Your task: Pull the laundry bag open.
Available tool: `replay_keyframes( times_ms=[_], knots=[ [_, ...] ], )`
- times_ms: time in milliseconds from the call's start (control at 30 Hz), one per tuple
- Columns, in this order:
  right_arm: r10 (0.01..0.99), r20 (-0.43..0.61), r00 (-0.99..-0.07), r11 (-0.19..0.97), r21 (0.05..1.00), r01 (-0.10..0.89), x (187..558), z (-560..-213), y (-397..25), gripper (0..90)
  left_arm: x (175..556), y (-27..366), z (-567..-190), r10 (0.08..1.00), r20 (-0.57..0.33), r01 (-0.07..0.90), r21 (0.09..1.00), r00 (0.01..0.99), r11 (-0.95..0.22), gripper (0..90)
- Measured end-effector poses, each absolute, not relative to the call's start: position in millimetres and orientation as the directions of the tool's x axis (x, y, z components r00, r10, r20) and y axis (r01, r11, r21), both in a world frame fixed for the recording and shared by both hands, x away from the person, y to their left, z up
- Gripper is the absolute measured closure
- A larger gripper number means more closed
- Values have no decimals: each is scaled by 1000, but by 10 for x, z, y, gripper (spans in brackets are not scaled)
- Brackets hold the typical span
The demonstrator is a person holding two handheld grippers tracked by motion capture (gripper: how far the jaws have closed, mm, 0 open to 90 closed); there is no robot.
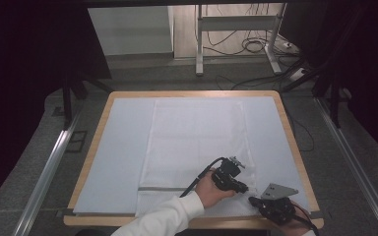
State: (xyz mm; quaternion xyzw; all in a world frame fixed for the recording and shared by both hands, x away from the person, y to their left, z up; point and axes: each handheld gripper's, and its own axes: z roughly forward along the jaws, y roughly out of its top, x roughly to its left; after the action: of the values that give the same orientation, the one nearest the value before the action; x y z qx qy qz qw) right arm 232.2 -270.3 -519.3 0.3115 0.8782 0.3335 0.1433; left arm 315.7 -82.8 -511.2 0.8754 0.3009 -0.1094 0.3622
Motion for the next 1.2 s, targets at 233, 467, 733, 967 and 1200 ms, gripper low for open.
replay_keyframes(
  times_ms=[233,467,733,967,1200],
  knots=[
    [643,-39,-765,581,676,453,2327,-5195,-2707,889,3159,-829,-5100,449,-408,606,564,795,-561,871],
    [644,-29,-764,575,678,458,2335,-5195,-2717,888,3153,-838,-5113,449,-394,597,563,802,-571,872],
    [696,24,-718,495,709,503,2401,-5119,-2837,888,3150,-848,-5131,446,-391,592,569,805,-571,872],
    [740,16,-672,442,742,505,2607,-5043,-2927,889,3154,-853,-5136,445,-396,595,570,803,-566,872],
    [725,69,-686,428,735,526,3064,-5049,-2816,889,3159,-854,-5139,446,-397,596,569,802,-566,873]
  ],
)
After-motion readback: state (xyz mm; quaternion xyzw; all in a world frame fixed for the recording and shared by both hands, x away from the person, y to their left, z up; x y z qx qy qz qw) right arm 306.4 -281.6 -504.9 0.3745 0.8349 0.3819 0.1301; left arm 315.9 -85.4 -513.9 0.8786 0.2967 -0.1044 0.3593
